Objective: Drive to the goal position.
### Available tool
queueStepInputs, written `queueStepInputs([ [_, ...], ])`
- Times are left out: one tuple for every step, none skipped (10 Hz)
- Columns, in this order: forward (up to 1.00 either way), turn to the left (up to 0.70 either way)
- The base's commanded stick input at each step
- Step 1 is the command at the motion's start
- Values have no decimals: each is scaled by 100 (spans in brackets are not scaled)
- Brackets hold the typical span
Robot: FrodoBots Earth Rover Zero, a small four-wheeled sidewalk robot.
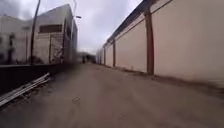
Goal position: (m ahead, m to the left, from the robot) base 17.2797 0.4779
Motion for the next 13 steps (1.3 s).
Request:
queueStepInputs([
  [70, 35],
  [70, 34],
  [70, 20],
  [70, 19],
  [70, 18],
  [70, 18],
  [70, 17],
  [70, 16],
  [70, 16],
  [70, 14],
  [70, -24],
  [70, -23],
  [70, -29],
])
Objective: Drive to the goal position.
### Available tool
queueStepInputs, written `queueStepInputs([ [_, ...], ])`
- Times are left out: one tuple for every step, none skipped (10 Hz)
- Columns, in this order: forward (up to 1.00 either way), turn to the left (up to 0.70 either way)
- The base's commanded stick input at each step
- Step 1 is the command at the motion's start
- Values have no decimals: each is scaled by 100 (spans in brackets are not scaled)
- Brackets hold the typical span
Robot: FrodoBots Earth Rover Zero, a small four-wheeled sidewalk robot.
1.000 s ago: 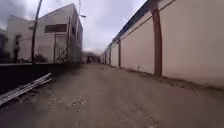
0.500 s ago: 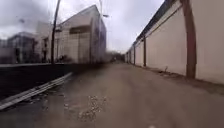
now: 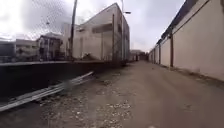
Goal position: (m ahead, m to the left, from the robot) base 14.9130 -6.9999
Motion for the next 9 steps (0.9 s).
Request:
queueStepInputs([
  [70, -35],
  [70, -35],
  [70, -35],
  [70, -35],
  [70, -35],
  [70, -35],
  [70, -35],
  [70, -35],
  [70, -35],
])
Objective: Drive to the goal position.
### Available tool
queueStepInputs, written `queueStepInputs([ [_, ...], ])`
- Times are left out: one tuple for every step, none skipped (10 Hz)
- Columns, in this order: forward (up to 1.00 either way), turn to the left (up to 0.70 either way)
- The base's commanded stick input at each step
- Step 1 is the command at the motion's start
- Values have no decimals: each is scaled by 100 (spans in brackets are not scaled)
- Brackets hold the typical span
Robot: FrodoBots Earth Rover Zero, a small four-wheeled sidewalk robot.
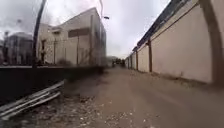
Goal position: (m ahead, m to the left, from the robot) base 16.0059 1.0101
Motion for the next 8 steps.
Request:
queueStepInputs([
  [70, 6],
  [70, 10],
  [70, 11],
  [70, 11],
  [70, 12],
  [70, 14],
  [70, 15],
  [70, 11],
])
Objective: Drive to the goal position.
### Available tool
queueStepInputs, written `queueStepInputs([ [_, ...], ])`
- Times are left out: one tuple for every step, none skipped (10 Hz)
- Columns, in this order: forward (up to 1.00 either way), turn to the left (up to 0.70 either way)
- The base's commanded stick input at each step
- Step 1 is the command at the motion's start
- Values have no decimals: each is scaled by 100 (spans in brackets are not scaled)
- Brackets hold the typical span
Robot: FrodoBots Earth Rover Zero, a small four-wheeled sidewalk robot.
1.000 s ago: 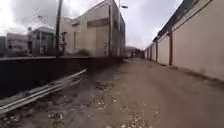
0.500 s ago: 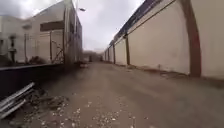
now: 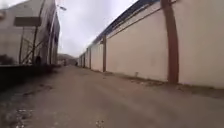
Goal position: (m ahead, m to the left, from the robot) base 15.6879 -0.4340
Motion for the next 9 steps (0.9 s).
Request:
queueStepInputs([
  [70, 11],
  [70, 7],
  [70, 25],
  [70, 35],
  [70, 35],
  [70, 18],
  [70, 5],
  [70, 10],
  [70, 9],
])
